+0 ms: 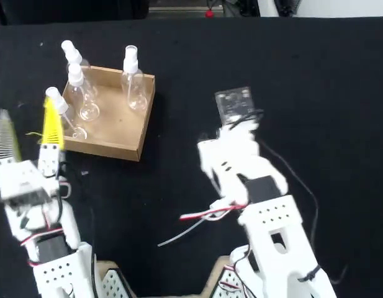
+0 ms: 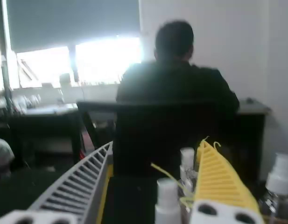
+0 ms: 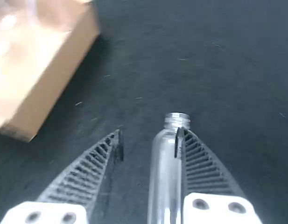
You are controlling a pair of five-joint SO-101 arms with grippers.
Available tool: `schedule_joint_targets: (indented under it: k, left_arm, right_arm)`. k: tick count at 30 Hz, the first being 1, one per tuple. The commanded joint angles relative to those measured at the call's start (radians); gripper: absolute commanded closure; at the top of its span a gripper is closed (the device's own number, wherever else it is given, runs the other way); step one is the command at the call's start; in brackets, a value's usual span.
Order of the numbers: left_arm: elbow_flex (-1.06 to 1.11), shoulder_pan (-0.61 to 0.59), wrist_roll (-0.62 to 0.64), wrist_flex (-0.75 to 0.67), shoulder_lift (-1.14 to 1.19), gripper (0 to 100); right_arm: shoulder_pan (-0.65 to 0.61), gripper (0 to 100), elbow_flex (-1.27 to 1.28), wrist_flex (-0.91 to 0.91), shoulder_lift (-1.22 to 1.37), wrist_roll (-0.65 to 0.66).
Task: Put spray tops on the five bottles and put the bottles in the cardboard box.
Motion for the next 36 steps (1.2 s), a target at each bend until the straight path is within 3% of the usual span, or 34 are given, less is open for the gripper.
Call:
schedule_joint_targets:
  k: [1,4,6,10,16,20,27,31,36]
  left_arm:
    - [-0.165,0.15,0.126,0.456,-0.02,72]
    - [-0.32,0.321,0.203,0.72,-0.02,72]
    - [-0.357,0.452,0.253,0.796,-0.015,72]
    - [-0.323,0.619,0.358,0.824,0.035,72]
    - [-0.303,0.679,0.413,0.822,0.245,72]
    - [-0.349,0.728,0.508,0.761,0.411,72]
    - [-0.51,0.975,0.571,0.617,0.744,72]
    - [-0.596,0.998,0.575,0.496,0.968,72]
    - [-0.76,1.043,0.655,0.364,1.266,72]
  right_arm:
    - [0.149,82.1,-0.071,-0.018,-0.016,-0.005]
    - [0.206,82.1,-0.076,-0.026,-0.015,-0.06]
    - [0.21,82.0,-0.077,-0.026,-0.015,-0.066]
    - [0.218,81.9,-0.11,-0.006,-0.015,-0.063]
    - [0.327,81.9,-0.208,0.129,-0.015,0.02]
    - [0.436,81.9,-0.159,0.186,-0.015,0.114]
    - [0.706,81.9,-0.015,0.138,-0.018,0.195]
    - [0.868,81.9,0.058,0.049,-0.015,0.265]
    - [0.962,81.9,0.128,-0.031,-0.015,0.322]
